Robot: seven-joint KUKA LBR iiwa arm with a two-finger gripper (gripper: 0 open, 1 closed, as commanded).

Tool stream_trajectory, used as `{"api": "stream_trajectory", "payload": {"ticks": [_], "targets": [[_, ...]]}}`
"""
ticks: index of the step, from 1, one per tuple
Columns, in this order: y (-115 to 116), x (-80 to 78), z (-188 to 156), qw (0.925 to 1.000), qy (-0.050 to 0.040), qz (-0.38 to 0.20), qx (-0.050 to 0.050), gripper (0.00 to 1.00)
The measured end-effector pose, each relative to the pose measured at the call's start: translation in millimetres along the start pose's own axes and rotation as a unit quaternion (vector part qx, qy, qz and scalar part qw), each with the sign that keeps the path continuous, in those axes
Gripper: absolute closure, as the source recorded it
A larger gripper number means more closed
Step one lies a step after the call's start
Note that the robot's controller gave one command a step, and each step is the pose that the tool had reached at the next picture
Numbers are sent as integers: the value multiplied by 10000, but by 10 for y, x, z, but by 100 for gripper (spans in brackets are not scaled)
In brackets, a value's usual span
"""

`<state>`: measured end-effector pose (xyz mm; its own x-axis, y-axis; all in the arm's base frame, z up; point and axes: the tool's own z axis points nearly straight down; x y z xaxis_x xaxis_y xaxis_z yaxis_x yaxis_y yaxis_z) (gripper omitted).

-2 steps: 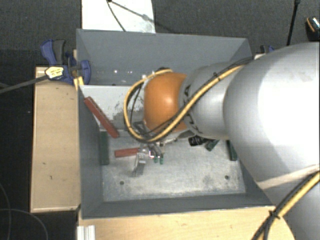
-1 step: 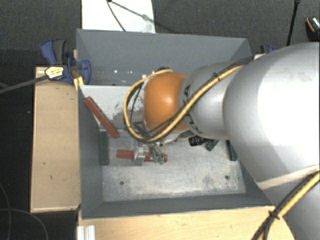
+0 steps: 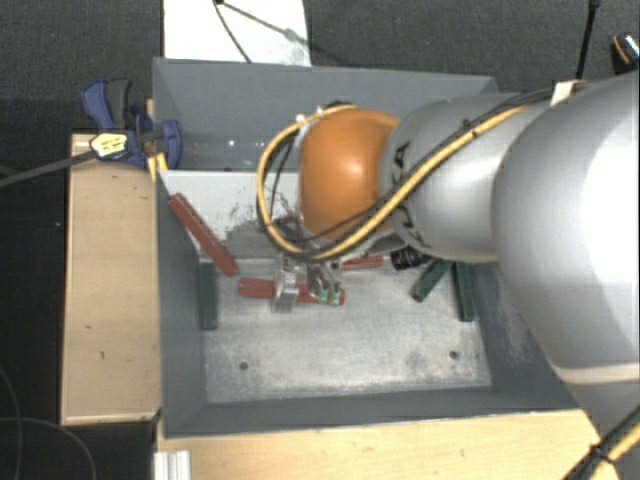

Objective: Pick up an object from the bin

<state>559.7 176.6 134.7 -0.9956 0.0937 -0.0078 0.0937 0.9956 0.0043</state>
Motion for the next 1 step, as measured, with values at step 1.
{"api": "stream_trajectory", "payload": {"ticks": [1], "targets": [[9,-23,-582,10000,2,-3,0,100]]}}
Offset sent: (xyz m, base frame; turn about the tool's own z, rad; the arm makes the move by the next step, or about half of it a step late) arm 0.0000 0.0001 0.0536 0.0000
